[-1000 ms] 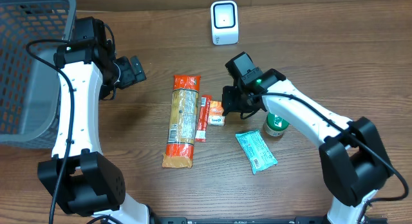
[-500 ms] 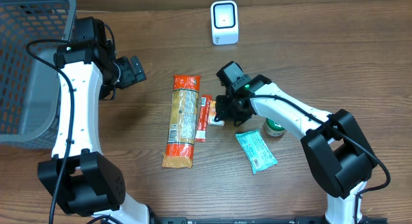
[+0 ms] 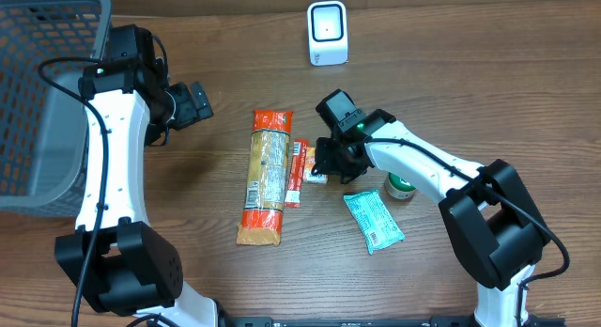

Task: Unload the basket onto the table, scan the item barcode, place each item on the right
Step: 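Move the right gripper toward the orange box beside the pasta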

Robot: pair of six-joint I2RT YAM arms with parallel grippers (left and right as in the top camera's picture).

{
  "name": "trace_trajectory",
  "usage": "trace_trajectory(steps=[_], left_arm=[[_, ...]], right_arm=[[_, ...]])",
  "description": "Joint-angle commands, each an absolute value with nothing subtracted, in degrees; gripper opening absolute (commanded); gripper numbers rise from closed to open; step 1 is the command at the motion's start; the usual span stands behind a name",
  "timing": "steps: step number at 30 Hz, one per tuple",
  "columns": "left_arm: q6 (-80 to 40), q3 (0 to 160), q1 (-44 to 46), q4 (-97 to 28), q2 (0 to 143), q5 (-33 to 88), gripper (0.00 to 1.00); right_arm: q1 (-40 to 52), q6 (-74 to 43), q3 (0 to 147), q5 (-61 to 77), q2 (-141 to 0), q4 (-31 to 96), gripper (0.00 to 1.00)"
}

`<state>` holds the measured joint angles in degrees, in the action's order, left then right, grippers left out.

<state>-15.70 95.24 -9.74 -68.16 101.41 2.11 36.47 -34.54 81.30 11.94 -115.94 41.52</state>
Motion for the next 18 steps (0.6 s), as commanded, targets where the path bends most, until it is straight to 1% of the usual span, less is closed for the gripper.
trace_trajectory(steps=[1,6,10,12,16,17,18], left_arm=[[-14.81,96.25,-9.39,-68.27,101.54,1.91,1.00],[-14.81,96.25,-9.39,-68.27,101.54,1.91,1.00],[-14.81,96.25,-9.39,-68.27,101.54,1.91,1.00],[-14.81,96.25,-9.39,-68.27,101.54,1.91,1.00],[-14.81,96.25,-9.39,-68.27,101.54,1.91,1.00],[-14.81,96.25,-9.39,-68.27,101.54,1.91,1.00],[-14.81,96.25,-9.39,-68.27,101.54,1.91,1.00]], right_arm=[[36.64,-35.24,80.93,10.28,-116.09,41.10,0.29],[36.64,-35.27,80.12,9.98,-116.09,39.53,0.29],[36.64,-35.66,77.41,9.93,-116.09,35.75,0.29],[36.64,-35.66,76.64,9.96,-116.09,35.11,0.24],[36.64,-35.62,76.55,9.98,-116.07,35.29,0.19],[36.64,-35.62,76.55,9.98,-116.09,35.48,0.15],[36.64,-35.62,76.55,9.98,-116.07,35.73,0.06]])
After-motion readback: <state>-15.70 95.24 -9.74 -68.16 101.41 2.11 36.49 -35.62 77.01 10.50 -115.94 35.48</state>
